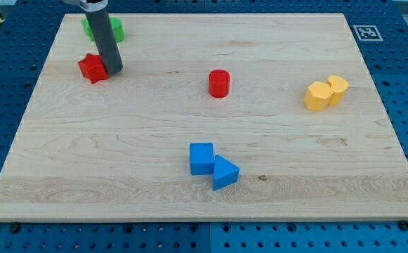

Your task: Push the red circle closer to the red star

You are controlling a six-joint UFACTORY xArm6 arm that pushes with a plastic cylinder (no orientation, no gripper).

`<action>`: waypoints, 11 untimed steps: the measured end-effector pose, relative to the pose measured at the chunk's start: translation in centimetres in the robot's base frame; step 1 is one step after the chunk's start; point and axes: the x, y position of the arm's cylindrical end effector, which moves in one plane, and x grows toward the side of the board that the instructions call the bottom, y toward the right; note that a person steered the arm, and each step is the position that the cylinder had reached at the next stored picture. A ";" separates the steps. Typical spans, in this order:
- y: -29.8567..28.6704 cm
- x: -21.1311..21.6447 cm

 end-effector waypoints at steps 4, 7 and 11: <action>24.0 3.0; 23.0 5.6; 19.6 3.1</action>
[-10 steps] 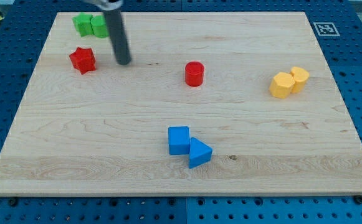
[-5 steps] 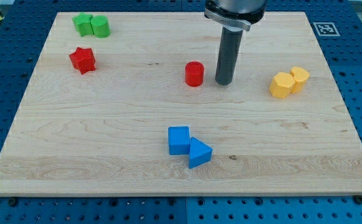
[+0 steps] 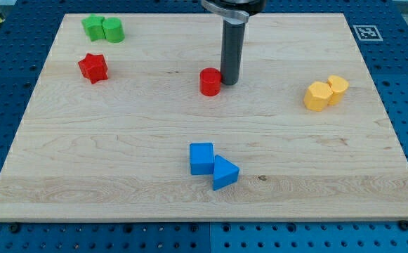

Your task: Push the red circle closer to the red star

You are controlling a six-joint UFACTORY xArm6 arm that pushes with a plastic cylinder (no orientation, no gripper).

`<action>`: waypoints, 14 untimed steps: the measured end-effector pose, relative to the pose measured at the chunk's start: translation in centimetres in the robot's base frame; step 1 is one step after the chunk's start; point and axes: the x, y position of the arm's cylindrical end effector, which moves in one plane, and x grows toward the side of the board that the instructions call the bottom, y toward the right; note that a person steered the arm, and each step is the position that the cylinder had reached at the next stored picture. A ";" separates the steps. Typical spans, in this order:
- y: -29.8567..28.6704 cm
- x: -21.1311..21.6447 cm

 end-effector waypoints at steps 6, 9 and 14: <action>-4.7 9.6; -6.1 8.2; -18.0 4.3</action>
